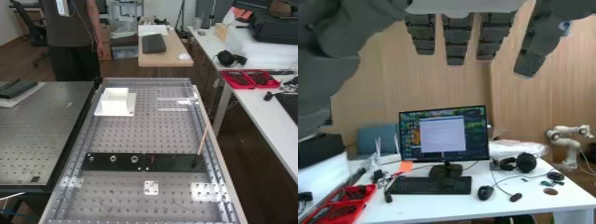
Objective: Grab the smaller nut and place it in the white container
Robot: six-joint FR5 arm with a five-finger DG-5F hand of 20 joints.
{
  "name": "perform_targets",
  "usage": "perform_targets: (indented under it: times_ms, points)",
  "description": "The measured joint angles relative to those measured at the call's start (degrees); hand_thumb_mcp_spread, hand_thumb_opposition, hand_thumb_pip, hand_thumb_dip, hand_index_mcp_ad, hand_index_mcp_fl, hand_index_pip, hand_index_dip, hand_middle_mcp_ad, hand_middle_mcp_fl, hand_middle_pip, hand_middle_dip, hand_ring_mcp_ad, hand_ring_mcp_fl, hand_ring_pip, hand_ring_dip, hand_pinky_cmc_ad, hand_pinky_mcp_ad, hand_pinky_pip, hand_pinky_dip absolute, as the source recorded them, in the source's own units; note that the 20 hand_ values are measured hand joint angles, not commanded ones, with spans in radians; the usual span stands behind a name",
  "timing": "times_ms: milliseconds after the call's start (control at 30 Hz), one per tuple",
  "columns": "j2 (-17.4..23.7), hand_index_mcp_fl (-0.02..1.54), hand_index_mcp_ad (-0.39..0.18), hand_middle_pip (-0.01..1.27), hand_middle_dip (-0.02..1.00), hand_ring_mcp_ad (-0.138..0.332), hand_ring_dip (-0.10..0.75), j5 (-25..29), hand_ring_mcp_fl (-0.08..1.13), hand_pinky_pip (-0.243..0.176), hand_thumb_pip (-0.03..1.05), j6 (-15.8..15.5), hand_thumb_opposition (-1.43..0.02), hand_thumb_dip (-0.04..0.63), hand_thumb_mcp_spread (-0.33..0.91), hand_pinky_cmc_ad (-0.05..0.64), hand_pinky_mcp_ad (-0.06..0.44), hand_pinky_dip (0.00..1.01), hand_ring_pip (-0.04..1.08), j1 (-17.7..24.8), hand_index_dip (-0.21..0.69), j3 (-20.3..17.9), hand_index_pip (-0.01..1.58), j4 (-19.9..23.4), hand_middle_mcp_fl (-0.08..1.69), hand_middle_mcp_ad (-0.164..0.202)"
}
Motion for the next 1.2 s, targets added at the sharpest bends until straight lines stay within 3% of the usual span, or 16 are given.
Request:
perform_targets:
  times_ms: [100,333,733,1200]
  points:
    - [0.03,0.02,-0.072,0.12,0.24,0.124,0.101,-0.02,0.0,-0.063,0.37,0.09,-0.66,0.066,0.26,0.361,0.309,0.35,0.08,-0.01,0.091,-0.25,0.07,0.05,0.0,0.052]
    - [0.21,0.02,-0.072,0.12,0.25,0.138,0.113,-0.1,0.0,-0.073,0.37,0.17,-0.69,0.066,0.27,0.417,0.328,0.38,0.08,-0.17,0.098,-0.66,0.08,0.37,0.01,0.052]
    - [0.28,0.02,-0.072,0.14,0.25,0.152,0.122,-0.21,0.0,-0.084,0.39,-0.46,-0.72,0.066,0.27,0.429,0.33,0.38,0.09,-0.26,0.098,-1.96,0.08,1.15,0.01,0.054]
    - [-0.29,0.02,-0.072,0.14,0.25,0.152,0.122,-0.86,0.0,-0.089,0.44,-0.96,-0.72,0.066,0.27,0.429,0.33,0.38,0.09,-0.71,0.098,-7.24,0.08,3.88,0.01,0.054]
